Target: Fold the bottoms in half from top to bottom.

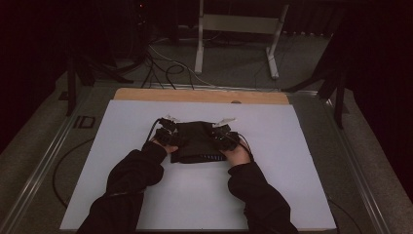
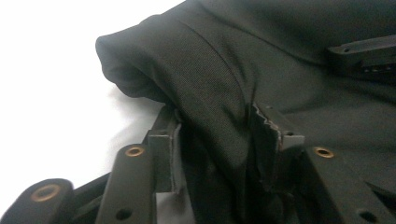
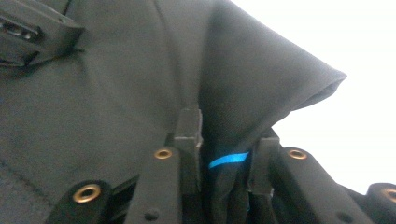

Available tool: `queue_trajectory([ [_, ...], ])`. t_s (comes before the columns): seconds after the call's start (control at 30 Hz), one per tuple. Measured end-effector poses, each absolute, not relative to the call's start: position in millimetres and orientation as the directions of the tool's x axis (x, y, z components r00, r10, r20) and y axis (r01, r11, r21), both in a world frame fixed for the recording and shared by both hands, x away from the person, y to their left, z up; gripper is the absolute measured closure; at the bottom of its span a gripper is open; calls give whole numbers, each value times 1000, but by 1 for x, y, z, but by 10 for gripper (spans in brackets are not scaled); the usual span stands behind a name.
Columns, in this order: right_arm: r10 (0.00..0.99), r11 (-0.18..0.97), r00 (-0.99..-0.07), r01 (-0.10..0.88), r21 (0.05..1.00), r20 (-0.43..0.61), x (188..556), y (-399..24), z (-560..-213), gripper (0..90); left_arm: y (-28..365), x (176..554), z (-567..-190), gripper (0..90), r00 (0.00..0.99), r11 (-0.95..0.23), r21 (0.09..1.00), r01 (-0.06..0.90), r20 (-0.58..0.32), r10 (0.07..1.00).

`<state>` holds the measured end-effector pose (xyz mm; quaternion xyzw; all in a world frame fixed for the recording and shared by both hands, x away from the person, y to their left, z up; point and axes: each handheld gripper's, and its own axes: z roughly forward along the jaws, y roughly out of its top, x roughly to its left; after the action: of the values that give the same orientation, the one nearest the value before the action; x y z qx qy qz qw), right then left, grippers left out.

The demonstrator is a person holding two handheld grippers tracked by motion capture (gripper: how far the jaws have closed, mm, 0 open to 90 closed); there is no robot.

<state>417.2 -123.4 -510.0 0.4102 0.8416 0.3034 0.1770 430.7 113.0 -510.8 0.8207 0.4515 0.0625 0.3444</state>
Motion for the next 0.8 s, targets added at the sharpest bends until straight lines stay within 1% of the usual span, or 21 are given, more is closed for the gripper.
queue_trajectory([
  [0.07,800,479,-597,583,656,-53,418,-124,-509,647,113,431,-510,521,582,-361,618,698,-195,790],
  [0.13,805,475,-591,589,654,-53,418,-125,-509,570,113,431,-509,501,587,-367,620,693,-189,787],
  [0.17,805,473,-591,593,651,-46,418,-126,-509,544,113,431,-509,473,585,-374,616,693,-178,791],
  [0.23,811,461,-585,609,646,-28,419,-127,-509,460,113,430,-508,431,585,-380,611,694,-172,793],
  [0.3,816,458,-577,610,646,-34,418,-127,-507,376,114,431,-506,367,582,-375,611,697,-176,794],
  [0.33,816,458,-577,610,646,-34,418,-127,-507,376,114,431,-506,333,582,-375,611,697,-176,794],
  [0.37,822,452,-569,611,649,-38,418,-127,-507,336,114,430,-505,333,579,-376,616,692,-163,799],
  [0.4,830,432,-557,616,659,-23,419,-129,-504,263,115,430,-504,268,582,-374,619,691,-168,796],
  [0.47,834,416,-552,615,669,-11,418,-131,-502,212,116,429,-503,216,582,-367,623,691,-178,793],
  [0.5,834,411,-552,615,673,-5,418,-131,-501,188,117,429,-502,198,588,-365,627,688,-187,787],
  [0.53,831,410,-557,611,677,0,418,-131,-501,169,118,428,-501,158,599,-369,633,681,-191,777],
  [0.63,827,398,-562,603,692,14,417,-132,-497,132,120,425,-496,101,635,-378,659,650,-199,746],
  [0.7,823,381,-567,597,706,35,416,-134,-494,121,120,422,-493,80,660,-391,671,630,-197,725],
  [0.73,815,377,-577,593,711,49,415,-135,-493,103,120,422,-492,56,671,-398,673,623,-198,715],
  [0.8,807,371,-587,588,719,64,415,-135,-491,101,121,420,-489,20,686,-410,675,613,-199,700],
])
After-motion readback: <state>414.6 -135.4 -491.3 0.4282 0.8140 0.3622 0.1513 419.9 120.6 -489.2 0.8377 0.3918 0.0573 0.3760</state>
